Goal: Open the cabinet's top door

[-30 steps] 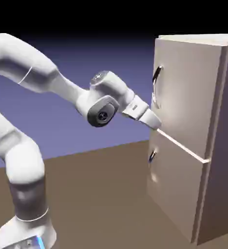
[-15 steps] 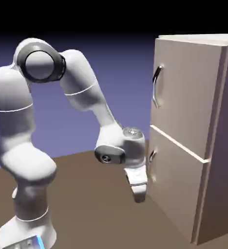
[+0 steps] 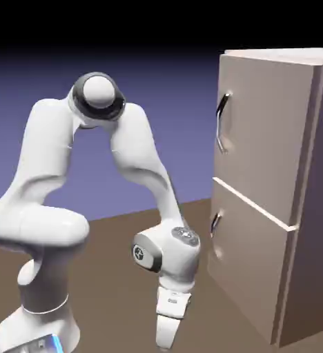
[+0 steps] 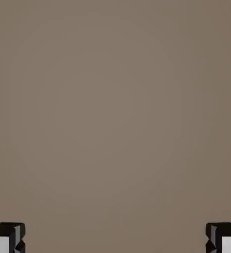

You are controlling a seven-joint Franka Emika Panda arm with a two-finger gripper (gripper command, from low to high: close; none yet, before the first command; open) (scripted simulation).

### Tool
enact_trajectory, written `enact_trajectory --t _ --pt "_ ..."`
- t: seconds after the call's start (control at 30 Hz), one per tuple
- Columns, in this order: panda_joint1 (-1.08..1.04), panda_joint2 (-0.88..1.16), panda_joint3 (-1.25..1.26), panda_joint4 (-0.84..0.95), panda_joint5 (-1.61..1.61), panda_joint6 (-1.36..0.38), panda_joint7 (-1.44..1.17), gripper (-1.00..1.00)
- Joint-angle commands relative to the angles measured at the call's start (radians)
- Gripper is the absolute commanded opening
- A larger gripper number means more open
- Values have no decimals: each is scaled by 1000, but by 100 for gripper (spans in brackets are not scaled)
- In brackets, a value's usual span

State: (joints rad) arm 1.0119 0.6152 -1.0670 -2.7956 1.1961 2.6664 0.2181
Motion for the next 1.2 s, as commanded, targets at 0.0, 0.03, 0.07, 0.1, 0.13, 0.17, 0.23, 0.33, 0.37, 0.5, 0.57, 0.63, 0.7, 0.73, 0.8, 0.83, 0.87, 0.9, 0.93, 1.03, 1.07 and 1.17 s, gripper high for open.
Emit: enact_trajectory --t 0.0,0.03,0.07,0.1,0.13,0.17,0.23,0.33,0.37,0.5,0.57,0.63,0.7,0.73,0.8,0.83,0.87,0.9,0.93,1.03,1.07,1.17 --pt "31 36 -33 0 37 -11 -16 0" --pt "61 73 -65 1 73 -23 -32 0" --pt "92 109 -98 1 110 -34 -48 0" --pt "122 145 -131 2 146 -45 -64 0" --pt "153 181 -163 2 183 -57 -80 0" --pt "184 218 -196 3 220 -68 -96 0" --pt "245 290 -261 4 293 -91 -128 0" --pt "336 399 -359 5 402 -125 -176 0" --pt "367 435 -392 5 439 -136 -192 0" --pt "489 580 -522 7 585 -181 -256 0" --pt "551 653 -587 8 658 -204 -288 0" --pt "612 725 -653 9 732 -227 -320 0" --pt "673 797 -718 10 805 -249 -352 0" --pt "703 834 -751 10 841 -261 -368 0" --pt "765 906 -816 11 915 -283 -400 0" --pt "795 942 -849 11 951 -295 -416 0" --pt "826 979 -881 12 988 -306 -432 0" --pt "856 1015 -914 12 1024 -317 -448 0" --pt "887 1051 -946 13 1061 -329 -464 0" --pt "968 1148 -1033 14 1158 -359 -506 0" --pt "968 1148 -1033 14 1158 -359 -506 0" --pt "859 1148 -1001 90 1222 -389 -497 0"
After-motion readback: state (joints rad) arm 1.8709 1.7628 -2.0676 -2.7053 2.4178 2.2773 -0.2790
